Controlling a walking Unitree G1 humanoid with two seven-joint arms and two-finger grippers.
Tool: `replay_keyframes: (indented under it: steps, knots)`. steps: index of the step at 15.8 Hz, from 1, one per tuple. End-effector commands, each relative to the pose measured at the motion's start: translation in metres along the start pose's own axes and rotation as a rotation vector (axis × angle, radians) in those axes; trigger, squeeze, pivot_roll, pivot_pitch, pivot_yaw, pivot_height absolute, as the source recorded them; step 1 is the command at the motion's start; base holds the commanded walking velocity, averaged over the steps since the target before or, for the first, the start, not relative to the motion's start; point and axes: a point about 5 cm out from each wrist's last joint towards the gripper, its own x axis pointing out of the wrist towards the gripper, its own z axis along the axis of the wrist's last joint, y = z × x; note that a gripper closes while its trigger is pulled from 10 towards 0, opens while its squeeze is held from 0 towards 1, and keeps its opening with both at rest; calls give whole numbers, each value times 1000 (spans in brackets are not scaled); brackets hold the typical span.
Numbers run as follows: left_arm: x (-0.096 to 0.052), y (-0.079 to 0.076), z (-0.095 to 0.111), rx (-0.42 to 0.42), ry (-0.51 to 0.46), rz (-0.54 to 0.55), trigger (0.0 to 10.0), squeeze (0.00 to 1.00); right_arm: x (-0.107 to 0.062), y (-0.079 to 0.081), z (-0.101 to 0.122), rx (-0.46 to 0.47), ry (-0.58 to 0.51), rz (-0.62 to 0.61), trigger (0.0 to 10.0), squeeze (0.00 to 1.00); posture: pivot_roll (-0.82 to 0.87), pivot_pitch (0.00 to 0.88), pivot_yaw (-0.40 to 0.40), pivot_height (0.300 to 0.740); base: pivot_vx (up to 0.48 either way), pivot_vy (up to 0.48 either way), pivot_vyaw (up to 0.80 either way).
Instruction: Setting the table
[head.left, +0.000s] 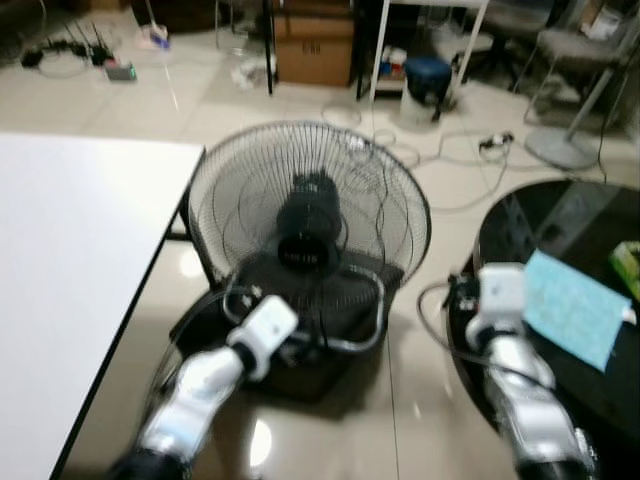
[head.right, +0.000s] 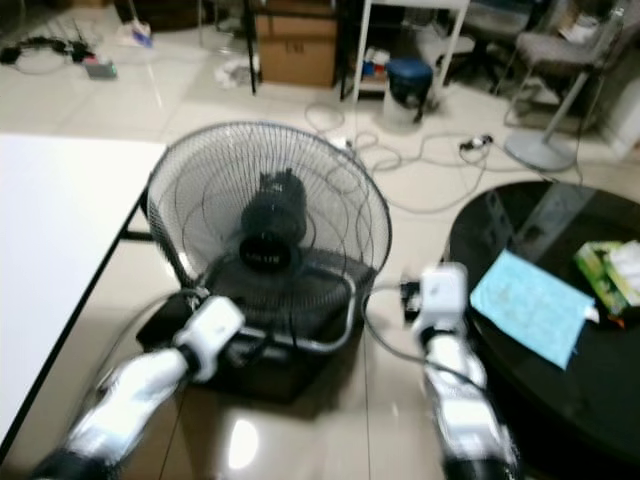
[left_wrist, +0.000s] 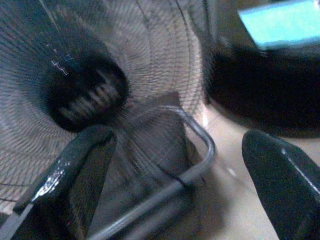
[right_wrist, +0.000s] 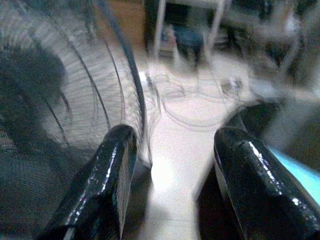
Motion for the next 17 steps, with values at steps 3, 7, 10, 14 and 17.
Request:
replay_keyframes:
  steps: [3, 7, 10, 14, 17]
  knots:
    - [-21, 40, 107, 34, -339, 261, 10000, 522, -11, 16, 106, -15, -306, 121, 10000, 0, -43, 0, 34, 740, 0, 0, 0]
    - [-11, 62, 126, -120, -214, 459, 10000, 1000, -22, 29, 92, 265, -164, 112, 10000, 1000, -31, 0, 58, 740, 0, 0, 0]
    - [-16, 68, 133, -82, -255, 565, 10000, 1000, -23, 31, 92, 137, -140, 145, 10000, 1000, -57, 0, 93, 740, 0, 0, 0]
    - [-24, 75, 133, -150, -254, 721, 10000, 0, -23, 41, 95, 57, -140, 208, 10000, 1000, -22, 0, 56, 740, 0, 0, 200]
    - [-30, 66, 121, -143, -190, 678, 10000, 0, -21, 55, 90, 96, -108, 285, 10000, 1000, -6, 0, 31, 740, 0, 0, 800]
